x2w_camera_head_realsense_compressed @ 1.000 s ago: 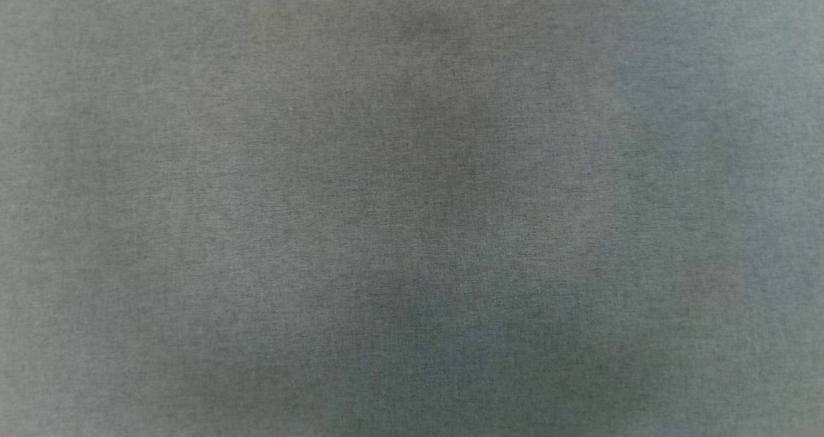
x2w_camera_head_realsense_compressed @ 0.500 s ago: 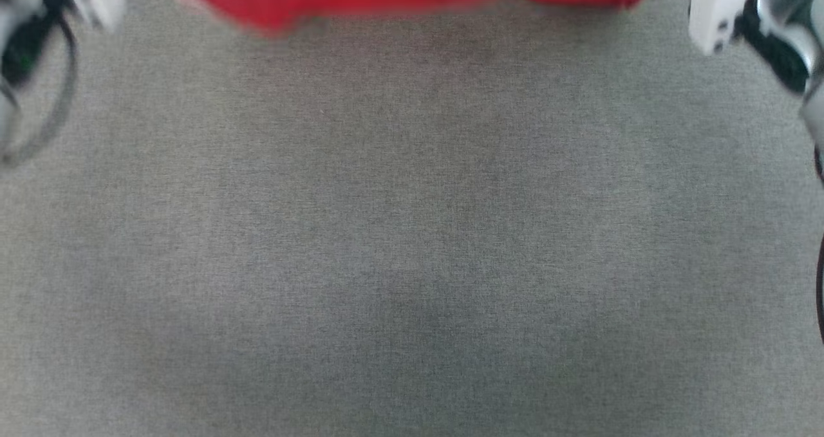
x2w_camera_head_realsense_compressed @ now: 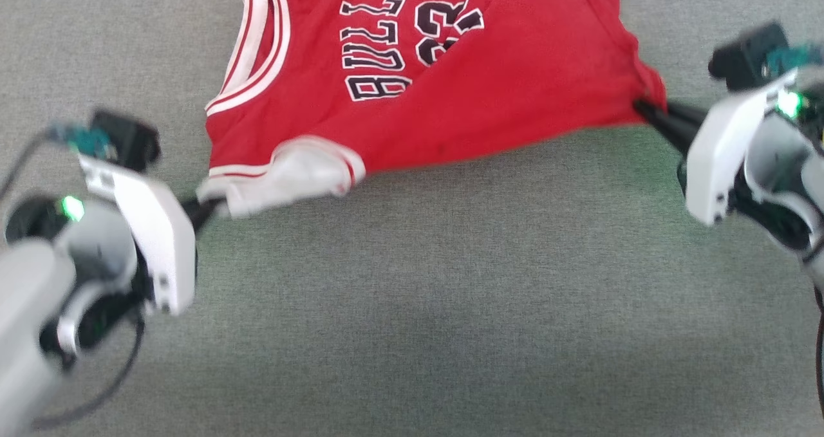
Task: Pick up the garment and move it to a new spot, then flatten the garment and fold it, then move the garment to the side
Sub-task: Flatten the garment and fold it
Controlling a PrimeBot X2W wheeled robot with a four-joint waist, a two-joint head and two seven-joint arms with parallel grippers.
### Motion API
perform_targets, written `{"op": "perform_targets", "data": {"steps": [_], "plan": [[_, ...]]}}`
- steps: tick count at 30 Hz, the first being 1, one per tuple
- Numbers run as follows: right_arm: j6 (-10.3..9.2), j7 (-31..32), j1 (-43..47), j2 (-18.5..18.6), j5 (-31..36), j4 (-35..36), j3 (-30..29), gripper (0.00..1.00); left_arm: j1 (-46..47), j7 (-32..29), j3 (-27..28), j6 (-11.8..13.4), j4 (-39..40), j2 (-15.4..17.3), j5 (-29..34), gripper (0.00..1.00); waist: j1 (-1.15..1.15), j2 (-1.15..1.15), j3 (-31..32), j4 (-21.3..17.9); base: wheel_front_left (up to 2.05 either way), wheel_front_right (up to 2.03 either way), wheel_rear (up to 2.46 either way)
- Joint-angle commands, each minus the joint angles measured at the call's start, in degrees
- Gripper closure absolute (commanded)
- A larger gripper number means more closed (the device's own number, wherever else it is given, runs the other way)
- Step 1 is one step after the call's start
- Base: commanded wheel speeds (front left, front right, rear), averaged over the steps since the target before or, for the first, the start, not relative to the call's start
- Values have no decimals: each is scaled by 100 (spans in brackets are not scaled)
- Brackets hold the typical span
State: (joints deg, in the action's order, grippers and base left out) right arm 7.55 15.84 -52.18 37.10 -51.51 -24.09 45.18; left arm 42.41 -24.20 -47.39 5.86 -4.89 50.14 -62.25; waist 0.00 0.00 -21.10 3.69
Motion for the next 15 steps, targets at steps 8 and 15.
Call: {"op": "perform_targets", "data": {"steps": [8, 15], "plan": [[-13, 439, 1430, 615, -190, 1003, -365, 100, -1593, 9, -134, 1112, 1432, 590, -547, 100, 0, 0, 81, -35, 0, 0, 0], [-13, 884, 2542, 1047, -307, 1796, -632, 100, -2384, 195, -217, 1544, 1887, 741, -832, 100, 0, 0, 144, -35, 0, 0, 0]]}}
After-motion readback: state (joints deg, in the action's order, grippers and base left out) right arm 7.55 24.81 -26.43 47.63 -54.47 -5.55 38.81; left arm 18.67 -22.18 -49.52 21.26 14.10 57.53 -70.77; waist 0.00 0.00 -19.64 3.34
